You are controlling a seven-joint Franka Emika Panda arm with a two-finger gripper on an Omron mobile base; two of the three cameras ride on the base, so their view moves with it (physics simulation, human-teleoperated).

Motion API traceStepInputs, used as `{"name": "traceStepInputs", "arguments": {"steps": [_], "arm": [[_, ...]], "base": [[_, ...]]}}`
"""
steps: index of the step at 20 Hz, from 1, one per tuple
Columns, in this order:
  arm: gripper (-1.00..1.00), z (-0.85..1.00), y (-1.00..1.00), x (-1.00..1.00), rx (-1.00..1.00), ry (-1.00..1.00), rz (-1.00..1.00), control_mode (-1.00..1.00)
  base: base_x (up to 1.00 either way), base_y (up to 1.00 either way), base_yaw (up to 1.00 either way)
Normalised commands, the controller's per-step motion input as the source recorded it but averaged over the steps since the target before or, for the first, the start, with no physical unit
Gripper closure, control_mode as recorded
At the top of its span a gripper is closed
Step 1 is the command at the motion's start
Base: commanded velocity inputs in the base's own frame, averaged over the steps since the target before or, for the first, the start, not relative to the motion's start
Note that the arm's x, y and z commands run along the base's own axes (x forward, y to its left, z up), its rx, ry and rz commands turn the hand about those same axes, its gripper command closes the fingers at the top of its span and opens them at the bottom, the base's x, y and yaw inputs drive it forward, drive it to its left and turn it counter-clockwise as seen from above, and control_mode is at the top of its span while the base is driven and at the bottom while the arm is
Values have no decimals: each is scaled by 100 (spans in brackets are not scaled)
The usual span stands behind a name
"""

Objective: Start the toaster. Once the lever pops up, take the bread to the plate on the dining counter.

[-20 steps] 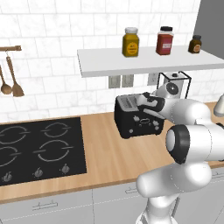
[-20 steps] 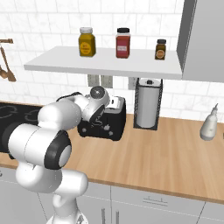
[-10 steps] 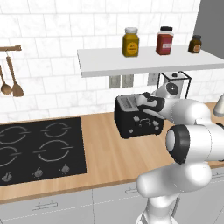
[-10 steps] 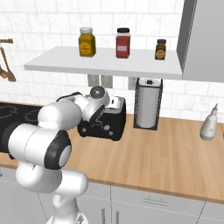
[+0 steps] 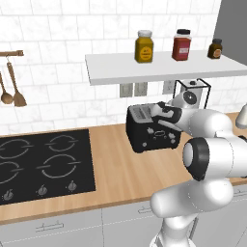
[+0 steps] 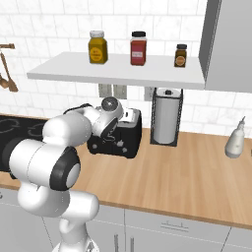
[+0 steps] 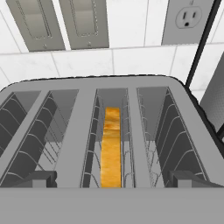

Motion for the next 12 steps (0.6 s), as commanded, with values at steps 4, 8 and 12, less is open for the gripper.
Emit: {"name": "traceStepInputs", "arguments": {"steps": [4, 8, 12], "arm": [[-100, 0, 0, 0, 0, 0, 0, -100], [-100, 0, 0, 0, 0, 0, 0, -100], [-100, 0, 0, 0, 0, 0, 0, -100]], "base": [[0, 0, 0], [0, 0, 0], [0, 0, 0]]}}
